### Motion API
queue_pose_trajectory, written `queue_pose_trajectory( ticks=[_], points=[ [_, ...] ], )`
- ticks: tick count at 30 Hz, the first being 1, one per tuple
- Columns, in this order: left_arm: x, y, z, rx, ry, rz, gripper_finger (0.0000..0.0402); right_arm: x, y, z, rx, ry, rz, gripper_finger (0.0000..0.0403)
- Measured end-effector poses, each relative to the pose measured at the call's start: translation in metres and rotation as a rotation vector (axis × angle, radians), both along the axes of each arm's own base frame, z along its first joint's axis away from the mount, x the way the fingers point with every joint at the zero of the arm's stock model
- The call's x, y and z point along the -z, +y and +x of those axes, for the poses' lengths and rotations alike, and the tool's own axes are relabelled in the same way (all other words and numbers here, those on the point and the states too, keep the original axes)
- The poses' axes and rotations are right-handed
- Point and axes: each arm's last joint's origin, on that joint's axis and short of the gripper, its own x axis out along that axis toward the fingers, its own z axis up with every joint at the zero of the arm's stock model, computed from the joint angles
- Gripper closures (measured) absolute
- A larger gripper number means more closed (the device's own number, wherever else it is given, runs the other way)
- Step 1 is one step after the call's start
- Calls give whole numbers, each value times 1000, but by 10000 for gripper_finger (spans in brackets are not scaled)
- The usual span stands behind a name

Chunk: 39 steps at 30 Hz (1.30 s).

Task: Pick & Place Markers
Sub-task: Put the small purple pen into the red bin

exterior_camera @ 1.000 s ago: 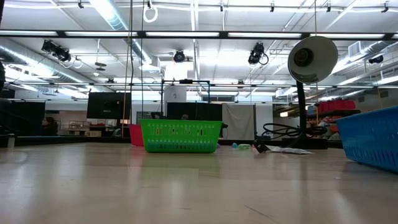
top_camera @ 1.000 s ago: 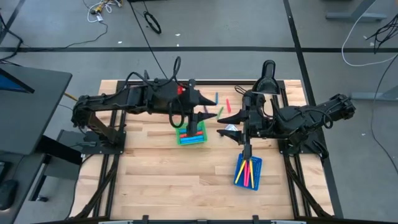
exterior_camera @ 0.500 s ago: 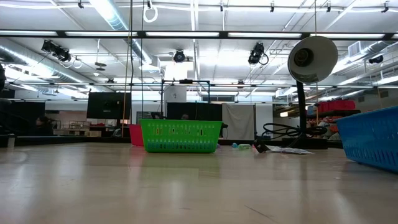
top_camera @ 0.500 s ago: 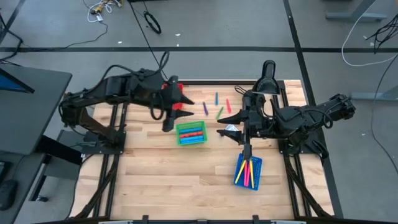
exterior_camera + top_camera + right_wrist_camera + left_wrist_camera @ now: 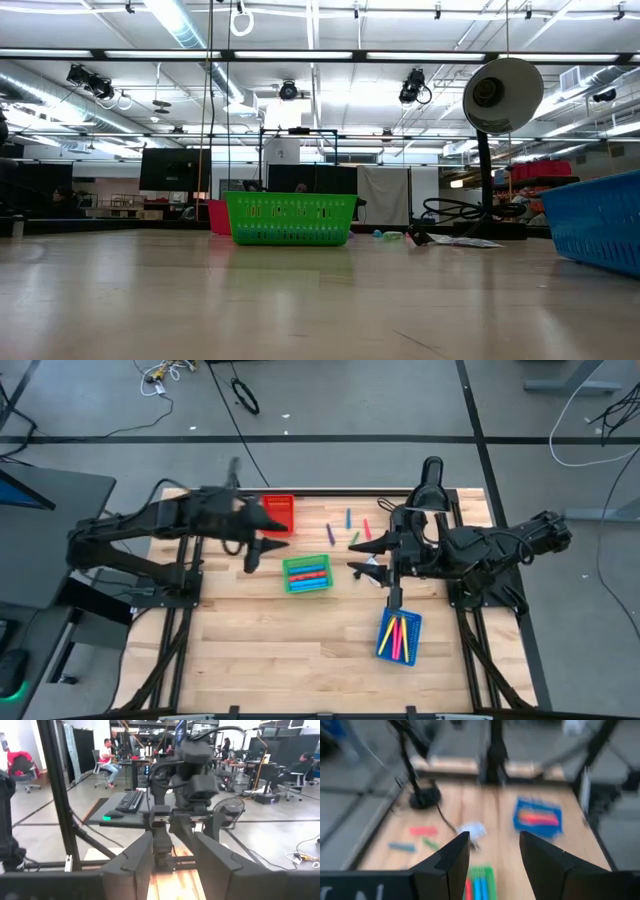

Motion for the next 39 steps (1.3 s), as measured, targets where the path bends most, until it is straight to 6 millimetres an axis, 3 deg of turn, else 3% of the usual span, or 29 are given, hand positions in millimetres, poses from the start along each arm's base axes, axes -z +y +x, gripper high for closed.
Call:
queue_pose_trajectory(
  ticks=[3,12,20,27,32,39],
  points=[
    [8,1,-18,-81,-136,8,223,-1,-5,2,18,-12,7,258],
    [27,0,-58,-223,-308,-95,223,-2,-23,7,113,-35,103,253],
    [20,-4,-73,-123,-392,-114,215,4,-34,20,171,-37,185,181],
    [17,-5,-78,-88,-422,-132,149,12,-44,41,212,-82,326,134],
    [18,-6,-78,-89,-405,-149,115,29,-66,64,301,-37,426,131],
    [18,-6,-78,-94,-412,-185,116,29,-119,84,423,167,497,131]
  ],
)
